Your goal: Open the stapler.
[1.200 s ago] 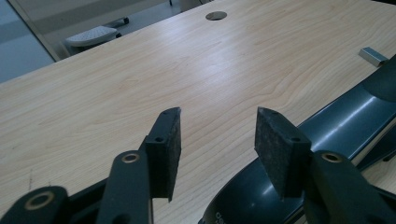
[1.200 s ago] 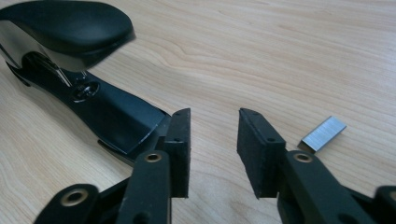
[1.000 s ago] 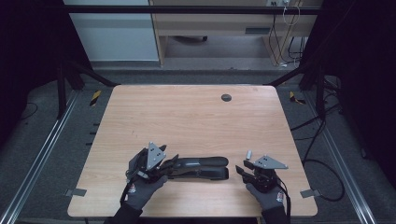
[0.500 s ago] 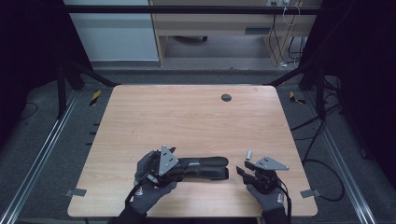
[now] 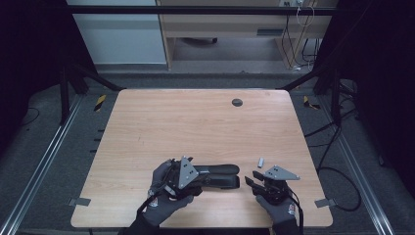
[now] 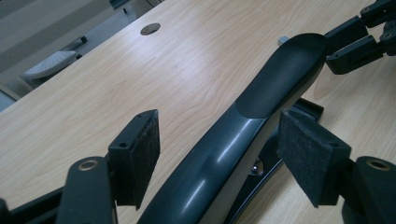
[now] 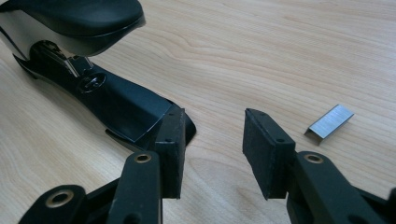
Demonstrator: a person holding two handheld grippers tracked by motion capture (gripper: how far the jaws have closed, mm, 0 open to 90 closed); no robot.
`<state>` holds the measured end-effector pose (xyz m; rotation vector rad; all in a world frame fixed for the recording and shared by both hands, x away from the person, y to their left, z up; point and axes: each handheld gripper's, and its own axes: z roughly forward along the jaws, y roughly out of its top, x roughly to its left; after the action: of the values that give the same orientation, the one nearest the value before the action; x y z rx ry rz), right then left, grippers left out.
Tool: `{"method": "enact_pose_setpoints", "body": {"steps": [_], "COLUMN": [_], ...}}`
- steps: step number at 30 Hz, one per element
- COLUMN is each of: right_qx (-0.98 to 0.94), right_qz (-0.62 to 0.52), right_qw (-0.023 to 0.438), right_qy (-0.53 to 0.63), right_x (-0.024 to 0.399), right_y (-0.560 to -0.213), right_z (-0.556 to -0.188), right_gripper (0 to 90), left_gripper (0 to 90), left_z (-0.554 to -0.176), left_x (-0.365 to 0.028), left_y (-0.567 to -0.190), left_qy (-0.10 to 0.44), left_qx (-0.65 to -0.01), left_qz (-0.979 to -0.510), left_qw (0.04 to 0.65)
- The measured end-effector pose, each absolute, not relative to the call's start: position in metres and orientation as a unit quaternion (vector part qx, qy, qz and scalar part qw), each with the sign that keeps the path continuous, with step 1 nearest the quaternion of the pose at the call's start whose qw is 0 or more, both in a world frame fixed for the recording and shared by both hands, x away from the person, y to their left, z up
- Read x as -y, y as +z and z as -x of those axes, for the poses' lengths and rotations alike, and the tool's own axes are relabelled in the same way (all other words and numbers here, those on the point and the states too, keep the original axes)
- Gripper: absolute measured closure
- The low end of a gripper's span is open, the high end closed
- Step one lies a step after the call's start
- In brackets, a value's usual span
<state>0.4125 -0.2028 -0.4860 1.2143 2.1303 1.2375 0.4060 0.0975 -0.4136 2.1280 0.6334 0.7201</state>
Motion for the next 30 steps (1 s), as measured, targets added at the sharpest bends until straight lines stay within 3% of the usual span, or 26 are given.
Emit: {"method": "enact_pose_setpoints", "body": {"steps": [15,30], "right_qx": [-0.764,-0.773], "right_qz": [-0.424,-0.414], "right_qw": [0.194,0.183], "right_qy": [0.445,0.444], "right_x": [0.197,0.191], "right_y": [-0.485,-0.488], "right_z": [-0.408,-0.406], "right_gripper": [62.6,78.2], "left_gripper": [28.3,28.1], "left_z": [-0.401,-0.407], "left_x": [-0.08,-0.058], "left_y": [-0.412,-0.417], "left_qy": [0.286,0.279], "left_qx": [-0.224,-0.198], "left_qz": [-0.848,-0.867], "left_qw": [0.386,0.362]}}
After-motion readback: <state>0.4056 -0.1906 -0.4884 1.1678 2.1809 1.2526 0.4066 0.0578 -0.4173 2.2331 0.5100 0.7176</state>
